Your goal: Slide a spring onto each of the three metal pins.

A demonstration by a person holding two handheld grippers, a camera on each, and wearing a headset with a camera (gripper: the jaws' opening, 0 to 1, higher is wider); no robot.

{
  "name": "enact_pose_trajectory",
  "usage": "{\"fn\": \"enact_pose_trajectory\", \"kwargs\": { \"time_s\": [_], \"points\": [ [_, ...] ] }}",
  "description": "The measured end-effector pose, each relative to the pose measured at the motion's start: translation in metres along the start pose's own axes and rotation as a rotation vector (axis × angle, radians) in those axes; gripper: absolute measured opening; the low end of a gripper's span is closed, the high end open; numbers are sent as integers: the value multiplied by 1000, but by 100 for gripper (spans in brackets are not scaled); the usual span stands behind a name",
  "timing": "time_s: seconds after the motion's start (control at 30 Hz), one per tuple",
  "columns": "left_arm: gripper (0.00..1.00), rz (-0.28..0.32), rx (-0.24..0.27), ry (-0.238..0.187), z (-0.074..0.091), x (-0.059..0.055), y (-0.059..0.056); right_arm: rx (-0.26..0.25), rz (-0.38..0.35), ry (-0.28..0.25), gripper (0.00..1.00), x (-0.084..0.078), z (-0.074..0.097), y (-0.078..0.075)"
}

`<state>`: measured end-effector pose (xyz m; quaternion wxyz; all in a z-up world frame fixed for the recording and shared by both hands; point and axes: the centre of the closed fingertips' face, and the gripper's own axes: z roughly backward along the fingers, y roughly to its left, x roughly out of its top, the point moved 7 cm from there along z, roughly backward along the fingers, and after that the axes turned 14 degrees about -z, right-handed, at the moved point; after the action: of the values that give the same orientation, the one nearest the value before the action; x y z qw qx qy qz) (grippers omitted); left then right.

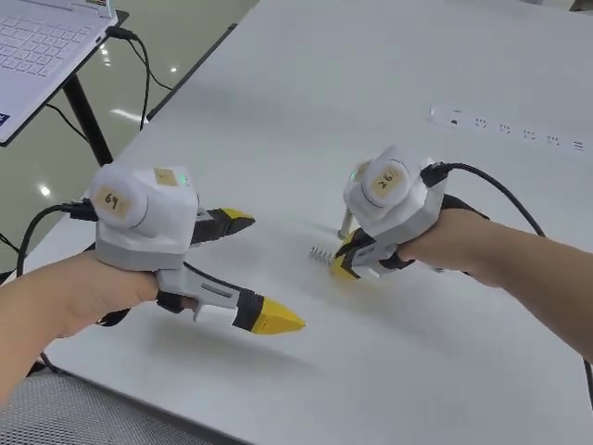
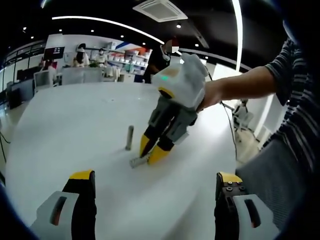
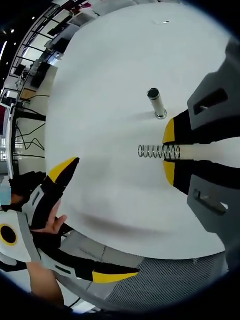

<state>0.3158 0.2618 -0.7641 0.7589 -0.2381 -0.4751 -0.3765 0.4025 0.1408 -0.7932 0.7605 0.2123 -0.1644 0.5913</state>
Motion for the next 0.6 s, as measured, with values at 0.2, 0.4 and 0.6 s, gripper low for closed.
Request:
{"fn": "enact_pose_trajectory", "kwargs": {
  "time_s": [0.2, 0.4, 0.6],
  "points": [
    [97, -15, -19, -1, -6, 5, -2, -4, -2, -16, 8, -5, 18, 0],
    [97, -31, -43, -2, -14, 10, -5, -8, 13, -31, 8, -12, 35, 5],
    [96, -45, -70, -2, -21, 14, -9, -13, 42, -32, 8, -19, 46, 11]
  ]
}}
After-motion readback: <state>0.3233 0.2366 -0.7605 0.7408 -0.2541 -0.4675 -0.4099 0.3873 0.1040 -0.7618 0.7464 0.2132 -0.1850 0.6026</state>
